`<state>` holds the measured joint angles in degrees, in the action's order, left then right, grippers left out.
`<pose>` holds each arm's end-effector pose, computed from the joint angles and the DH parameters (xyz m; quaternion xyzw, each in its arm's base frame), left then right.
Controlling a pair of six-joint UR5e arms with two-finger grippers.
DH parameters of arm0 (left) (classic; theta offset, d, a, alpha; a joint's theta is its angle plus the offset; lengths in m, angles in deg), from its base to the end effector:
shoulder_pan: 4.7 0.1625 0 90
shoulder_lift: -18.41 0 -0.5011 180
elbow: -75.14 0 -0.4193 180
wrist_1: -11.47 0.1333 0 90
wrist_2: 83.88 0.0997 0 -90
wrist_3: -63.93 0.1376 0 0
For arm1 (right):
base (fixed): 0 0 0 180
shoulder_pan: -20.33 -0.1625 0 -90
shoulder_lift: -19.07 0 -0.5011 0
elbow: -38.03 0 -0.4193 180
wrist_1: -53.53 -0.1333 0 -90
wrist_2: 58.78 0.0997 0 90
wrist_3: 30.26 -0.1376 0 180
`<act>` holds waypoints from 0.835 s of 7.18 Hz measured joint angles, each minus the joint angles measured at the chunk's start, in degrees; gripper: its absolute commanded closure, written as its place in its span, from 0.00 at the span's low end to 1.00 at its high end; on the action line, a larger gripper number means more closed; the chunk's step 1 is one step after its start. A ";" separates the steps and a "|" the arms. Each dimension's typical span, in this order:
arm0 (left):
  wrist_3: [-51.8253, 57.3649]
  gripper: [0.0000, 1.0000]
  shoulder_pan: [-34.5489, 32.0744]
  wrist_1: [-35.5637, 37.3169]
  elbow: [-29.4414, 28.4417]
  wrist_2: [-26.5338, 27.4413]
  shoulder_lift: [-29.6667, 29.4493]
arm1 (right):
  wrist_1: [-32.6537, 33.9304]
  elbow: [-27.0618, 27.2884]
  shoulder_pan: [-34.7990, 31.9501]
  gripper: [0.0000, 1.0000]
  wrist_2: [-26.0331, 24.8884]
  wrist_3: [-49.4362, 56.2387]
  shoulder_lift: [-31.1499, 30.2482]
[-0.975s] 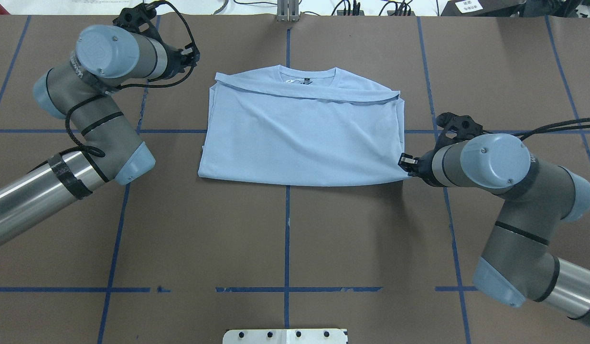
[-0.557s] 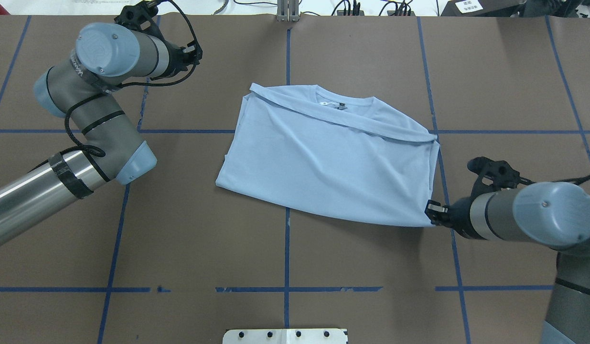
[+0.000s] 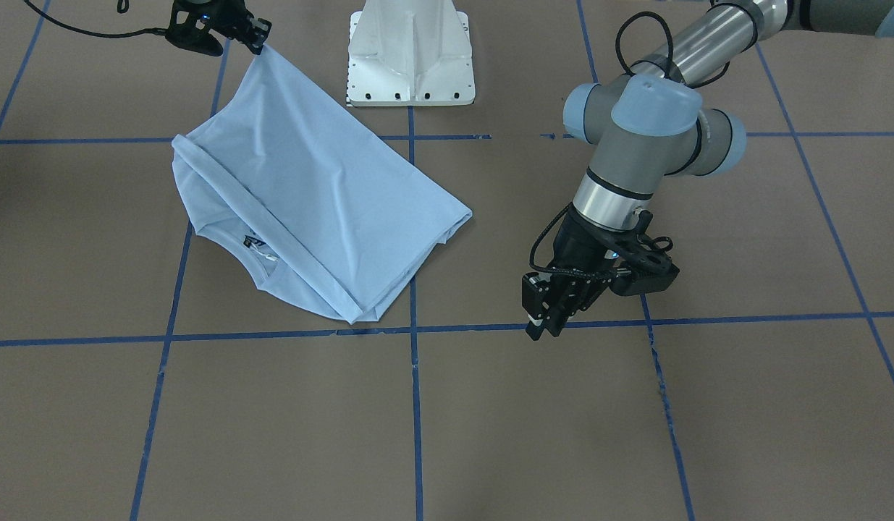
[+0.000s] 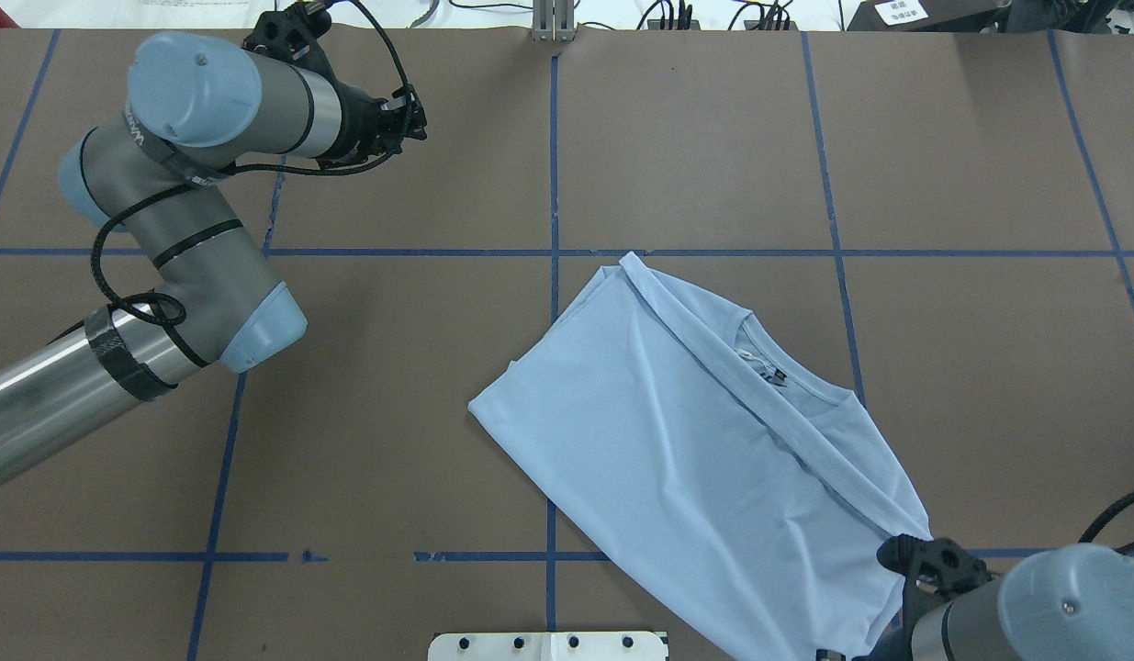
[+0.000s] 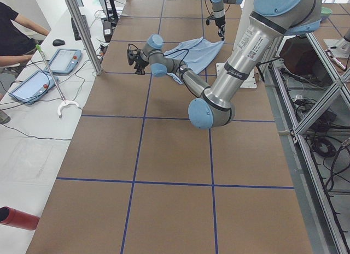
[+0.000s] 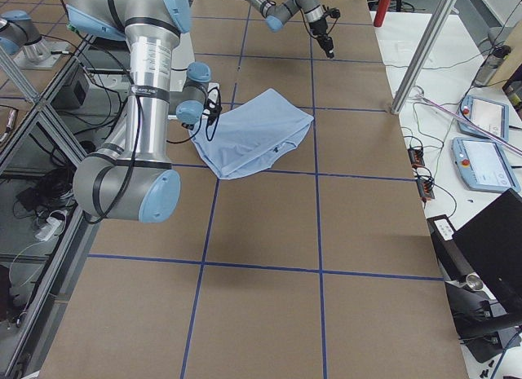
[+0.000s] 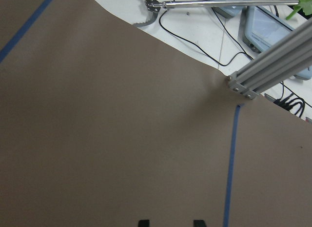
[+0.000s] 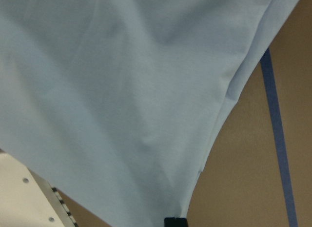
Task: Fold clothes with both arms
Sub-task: 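Drag the folded shirt toward the robot with the right gripper, then grasp the shirt's two side edges with left and right grippers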
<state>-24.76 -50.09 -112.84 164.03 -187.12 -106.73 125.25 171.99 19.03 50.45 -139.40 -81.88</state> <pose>0.4874 -0.6390 0.2944 0.1336 0.5500 -0.2484 0.7861 -0.4181 -0.0975 0.4295 -0.2149 -0.3982 0.0866 0.8876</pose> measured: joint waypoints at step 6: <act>-16.15 0.34 16.93 7.54 15.86 -2.13 10.98 | 0.08 -1.06 -17.24 0.00 -3.37 0.83 4.33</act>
<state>-40.90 -33.15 -105.31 179.89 -189.25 -95.75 125.33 170.93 1.79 47.08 -138.57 -77.56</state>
